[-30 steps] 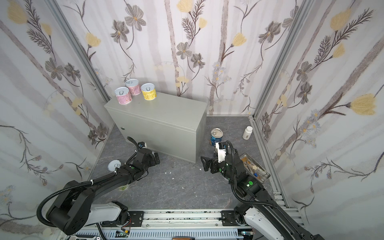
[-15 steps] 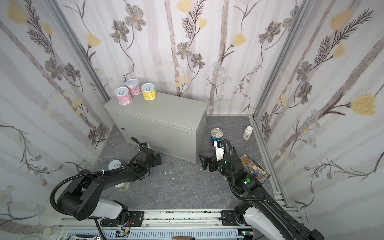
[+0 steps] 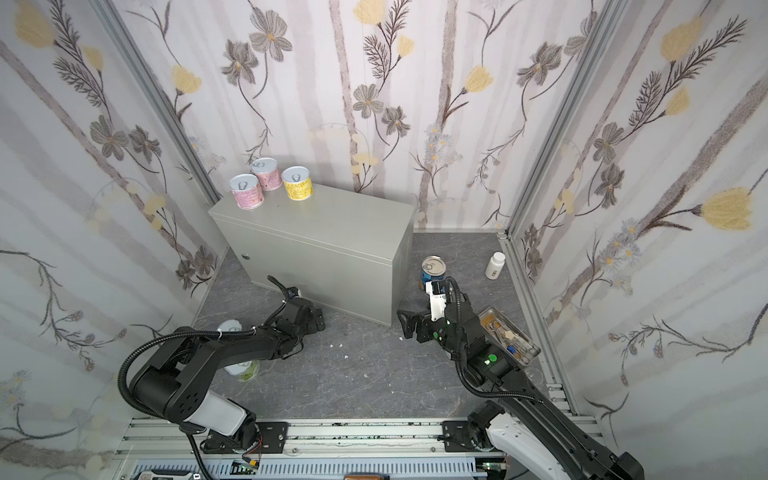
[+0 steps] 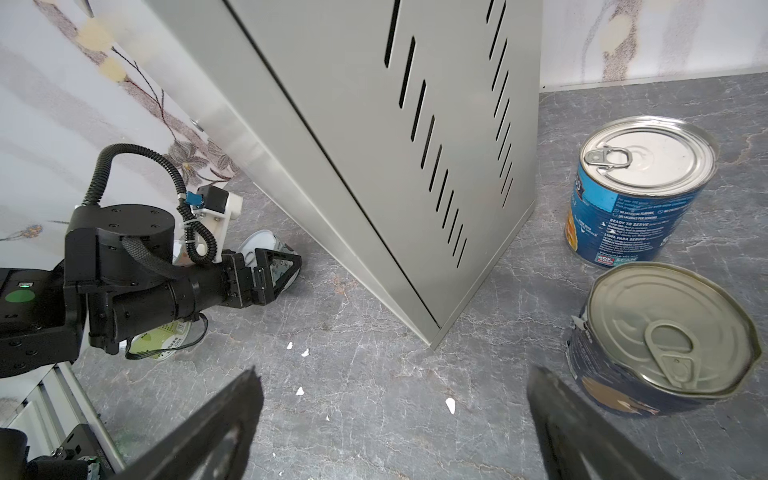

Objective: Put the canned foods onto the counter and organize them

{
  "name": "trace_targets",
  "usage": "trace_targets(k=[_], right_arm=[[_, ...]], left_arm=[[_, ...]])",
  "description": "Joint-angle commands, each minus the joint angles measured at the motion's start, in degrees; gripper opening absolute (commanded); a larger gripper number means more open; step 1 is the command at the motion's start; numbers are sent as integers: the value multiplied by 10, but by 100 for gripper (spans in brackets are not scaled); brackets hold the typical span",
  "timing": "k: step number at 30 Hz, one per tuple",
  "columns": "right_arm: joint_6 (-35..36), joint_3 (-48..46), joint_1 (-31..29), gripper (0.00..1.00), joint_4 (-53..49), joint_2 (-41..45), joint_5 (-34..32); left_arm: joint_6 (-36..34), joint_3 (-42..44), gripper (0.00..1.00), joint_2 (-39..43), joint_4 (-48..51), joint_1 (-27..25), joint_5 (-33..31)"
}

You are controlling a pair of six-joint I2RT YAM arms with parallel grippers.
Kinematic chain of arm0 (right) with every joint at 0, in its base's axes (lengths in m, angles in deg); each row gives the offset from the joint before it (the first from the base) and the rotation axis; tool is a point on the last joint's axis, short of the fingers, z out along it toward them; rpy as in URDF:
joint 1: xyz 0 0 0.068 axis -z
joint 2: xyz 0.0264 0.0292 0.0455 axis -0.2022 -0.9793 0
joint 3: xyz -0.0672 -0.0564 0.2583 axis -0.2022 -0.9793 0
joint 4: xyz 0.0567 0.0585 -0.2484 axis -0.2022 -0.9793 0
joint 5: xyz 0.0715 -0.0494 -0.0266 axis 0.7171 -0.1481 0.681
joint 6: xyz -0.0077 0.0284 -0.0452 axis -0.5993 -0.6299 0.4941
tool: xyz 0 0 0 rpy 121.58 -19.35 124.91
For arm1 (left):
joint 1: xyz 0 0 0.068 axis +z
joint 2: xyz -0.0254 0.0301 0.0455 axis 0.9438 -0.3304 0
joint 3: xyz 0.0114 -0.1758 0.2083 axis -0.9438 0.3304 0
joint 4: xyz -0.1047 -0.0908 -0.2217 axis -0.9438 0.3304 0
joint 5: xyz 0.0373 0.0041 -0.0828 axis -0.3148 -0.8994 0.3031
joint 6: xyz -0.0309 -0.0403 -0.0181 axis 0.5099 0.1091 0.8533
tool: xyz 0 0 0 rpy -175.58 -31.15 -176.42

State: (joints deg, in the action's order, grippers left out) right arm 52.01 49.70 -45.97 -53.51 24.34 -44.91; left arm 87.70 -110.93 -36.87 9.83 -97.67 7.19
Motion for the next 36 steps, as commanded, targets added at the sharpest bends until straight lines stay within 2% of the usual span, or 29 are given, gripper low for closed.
trace_targets(k=[1,11,14,19,25,36], right_arm=[[6,-3,2,100,32,-2,8],[10,-5,7,100,38,-4,9],[9,-7,8,100,42,-4,9],[4,-14,8,100,52,5,11],[-2,-20,9,100,58,16,14],[-15,-24,9,100,65,50,28]], left_arm=[[13,-7,96,-10,-24,1,-7],[13,-7,82,-5,-20,0,-3],[14,-6,76,6,-12,-2,-2],[9,-8,71,36,16,-5,-2],[0,-12,70,109,70,-12,0],[-45,-86,70,265,261,-21,1]])
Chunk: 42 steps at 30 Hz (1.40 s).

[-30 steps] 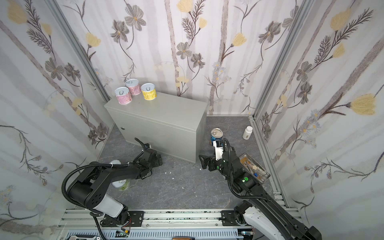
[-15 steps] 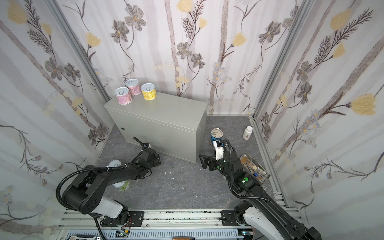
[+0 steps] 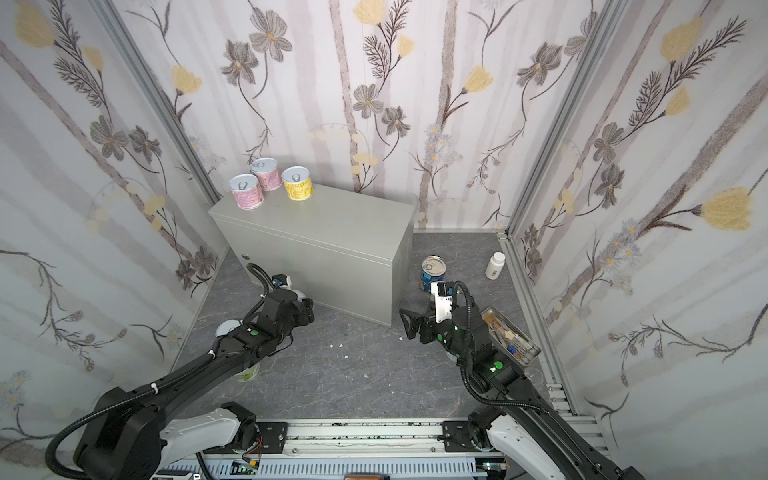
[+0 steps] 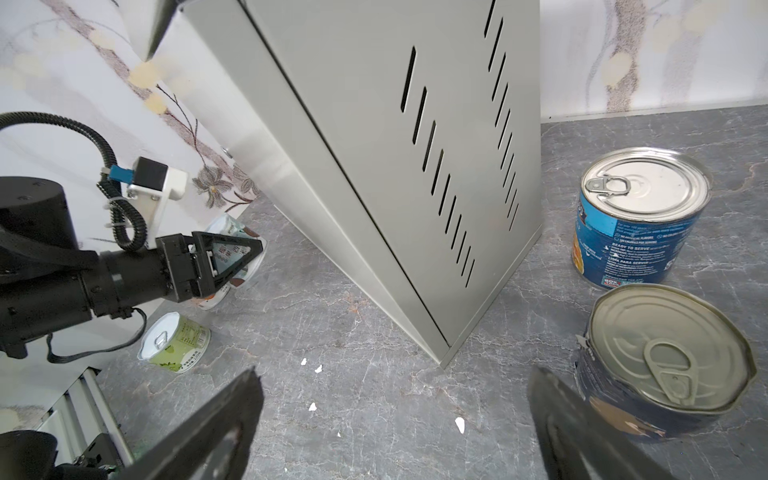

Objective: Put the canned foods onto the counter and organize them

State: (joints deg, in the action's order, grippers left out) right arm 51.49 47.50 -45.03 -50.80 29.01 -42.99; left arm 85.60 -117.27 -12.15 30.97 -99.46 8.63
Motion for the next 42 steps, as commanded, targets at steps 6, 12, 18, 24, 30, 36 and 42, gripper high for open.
trace_targets(k=[6,12,18,24,30,36,42], right_arm=[[-15,4,0,100,50,16,25],[-13,20,0,100,47,17,38],[-18,28,0,100,57,25,54],[-14,45,-1,100,53,21,64],[-4,77,-1,100,40,19,73],[23,137,-1,100,21,-6,82],[48,179,0,100,12,-49,104]], left_arm=[[-51,-86,70,69,140,-9,-35],[-79,-168,70,82,218,-10,-35],[-106,-264,70,77,280,-10,-42],[-126,-364,70,49,321,-10,-52],[-151,-491,71,-22,381,-10,-31],[-172,-632,72,-111,438,-10,-31],[-178,-734,73,-177,454,-10,-52]])
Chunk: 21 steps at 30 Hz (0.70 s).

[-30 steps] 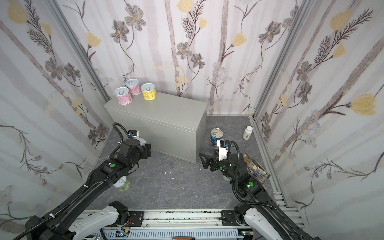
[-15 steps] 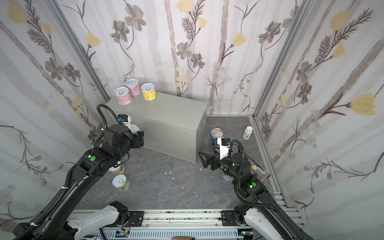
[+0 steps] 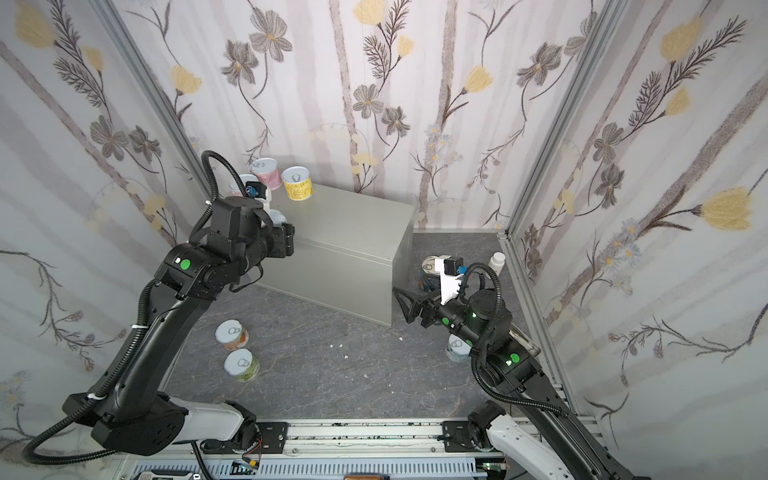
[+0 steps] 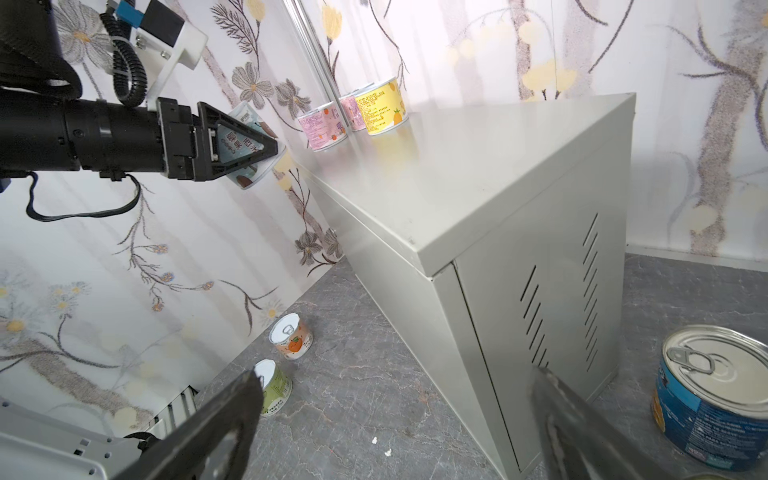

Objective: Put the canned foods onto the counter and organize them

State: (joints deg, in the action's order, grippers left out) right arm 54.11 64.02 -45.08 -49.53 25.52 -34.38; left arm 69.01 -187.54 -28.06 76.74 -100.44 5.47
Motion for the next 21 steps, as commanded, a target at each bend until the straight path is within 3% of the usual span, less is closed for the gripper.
trace_targets(k=[1,6,16,21], right_arm=[[25,20,0,100,-2,-21,21],[38,31,1,100,-5,-35,29],[32,15,2,100,2,-48,46],[32,4,0,100,-1,-56,51]], left_arm=[[-13,-47,73,-28,-3,1,-24],[-22,-110,74,-78,2,13,-35],[-11,-174,74,-161,0,65,42],[-12,-197,74,-196,1,77,48]])
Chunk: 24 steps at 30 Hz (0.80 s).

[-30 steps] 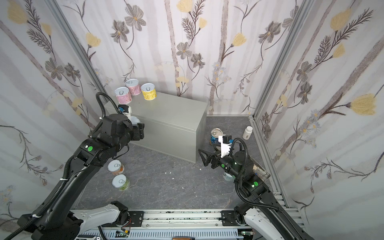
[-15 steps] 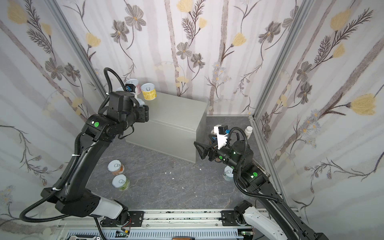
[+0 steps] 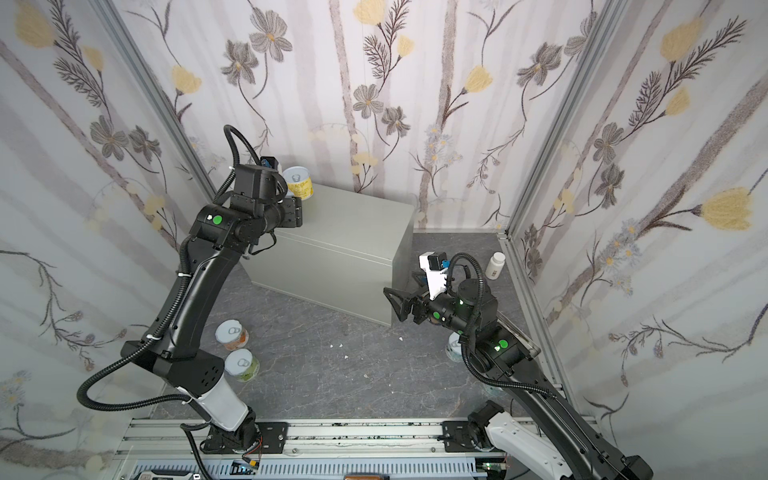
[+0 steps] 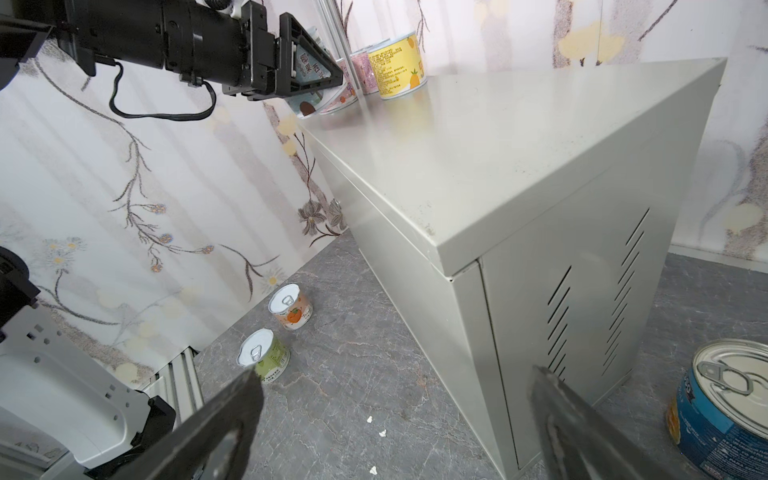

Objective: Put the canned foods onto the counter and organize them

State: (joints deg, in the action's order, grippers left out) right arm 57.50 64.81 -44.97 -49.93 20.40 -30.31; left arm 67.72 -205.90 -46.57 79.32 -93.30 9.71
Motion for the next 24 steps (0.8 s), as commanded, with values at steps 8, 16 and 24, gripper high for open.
trace_targets(k=[8,16,24], right_arm=[[-2,-9,-1,100,10,-18,15],[-2,-8,-2,100,10,-24,13],[-1,-6,-2,100,7,-25,10]], left_arm=[[0,-30,75,-50,-25,26,15],[-5,-43,77,-77,-26,30,8],[-6,-55,81,-97,-28,40,10]])
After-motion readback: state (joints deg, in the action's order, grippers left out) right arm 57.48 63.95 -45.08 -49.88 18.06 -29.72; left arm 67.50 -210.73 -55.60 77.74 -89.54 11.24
